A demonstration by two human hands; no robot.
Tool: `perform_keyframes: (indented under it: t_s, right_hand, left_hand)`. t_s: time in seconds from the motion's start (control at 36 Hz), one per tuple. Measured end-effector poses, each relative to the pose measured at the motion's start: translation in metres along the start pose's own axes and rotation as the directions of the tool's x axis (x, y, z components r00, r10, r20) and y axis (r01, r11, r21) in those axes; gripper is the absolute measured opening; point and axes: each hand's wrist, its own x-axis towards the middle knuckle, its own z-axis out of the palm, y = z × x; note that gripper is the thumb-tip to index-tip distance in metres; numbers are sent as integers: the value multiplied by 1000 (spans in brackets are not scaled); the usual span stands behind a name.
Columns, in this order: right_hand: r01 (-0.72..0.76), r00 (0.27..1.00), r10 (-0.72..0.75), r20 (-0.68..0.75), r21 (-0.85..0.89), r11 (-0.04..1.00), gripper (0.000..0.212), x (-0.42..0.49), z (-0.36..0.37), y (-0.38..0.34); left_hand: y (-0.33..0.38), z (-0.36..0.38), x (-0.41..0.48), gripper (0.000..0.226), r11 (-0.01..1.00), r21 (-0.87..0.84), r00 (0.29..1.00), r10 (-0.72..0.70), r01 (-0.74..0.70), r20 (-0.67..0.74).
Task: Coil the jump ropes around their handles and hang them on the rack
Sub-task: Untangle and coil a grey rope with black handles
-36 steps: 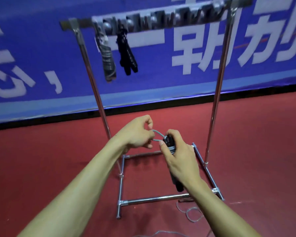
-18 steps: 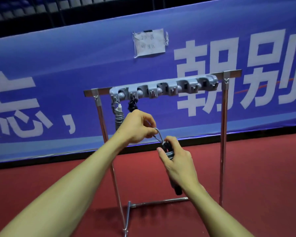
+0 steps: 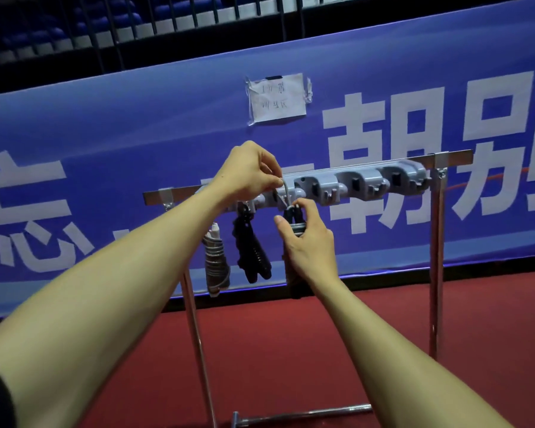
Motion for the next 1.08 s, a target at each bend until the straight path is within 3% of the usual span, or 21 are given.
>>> perform_keyframes:
  t_s: [0.69, 0.94, 1.08]
  right_hand:
    - [71, 992, -67, -107, 32, 997, 25, 14, 10, 12]
    - [7, 999, -6, -31, 9, 1000, 22, 3, 15, 37]
    - [-36, 999, 37, -28, 19, 999, 28, 4, 19, 39]
  left_hand:
    - [-9, 11, 15, 5, 958, -278, 993, -42, 72, 112]
    - [-12, 29, 9, 9, 984, -163, 981, -47, 78, 187]
    - [-11, 24, 8, 12, 999, 42, 981, 14, -23, 196]
